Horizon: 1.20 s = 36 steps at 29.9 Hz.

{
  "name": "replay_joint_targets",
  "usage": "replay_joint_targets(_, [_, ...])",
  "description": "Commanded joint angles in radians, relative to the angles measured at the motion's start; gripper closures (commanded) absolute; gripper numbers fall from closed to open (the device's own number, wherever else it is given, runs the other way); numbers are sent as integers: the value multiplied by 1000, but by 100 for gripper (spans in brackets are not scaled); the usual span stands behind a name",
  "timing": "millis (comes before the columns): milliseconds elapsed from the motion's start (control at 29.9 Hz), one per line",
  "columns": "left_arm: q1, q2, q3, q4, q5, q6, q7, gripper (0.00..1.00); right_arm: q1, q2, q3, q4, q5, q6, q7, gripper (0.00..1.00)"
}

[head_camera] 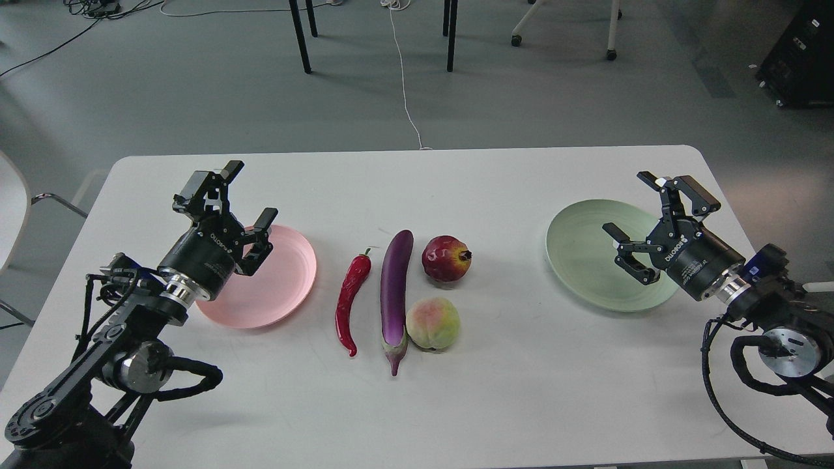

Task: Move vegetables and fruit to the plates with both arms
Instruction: 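Move the right gripper over the red pomegranate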

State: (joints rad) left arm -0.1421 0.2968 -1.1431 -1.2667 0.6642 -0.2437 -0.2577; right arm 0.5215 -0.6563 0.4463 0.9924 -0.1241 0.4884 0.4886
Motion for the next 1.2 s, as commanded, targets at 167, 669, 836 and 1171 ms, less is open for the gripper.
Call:
replay_joint_targets(167, [6,-4,-21,0,-9,1,3,2,35,-3,-6,2,-3,0,0,1])
replay_joint_targets(669, [-7,36,-20,-10,-34,-14,1,2,888,47,-714,55,-581,0,0,1])
replay_joint_targets(836, [-1,38,-32,-14,-35,-9,0,2,1061,298,-996,39,-830,-140,0,1])
replay_joint_targets(1171, [1,36,-49,-31,-35,1,1,2,1042,656,-1376,-165,-908,-461,0,1])
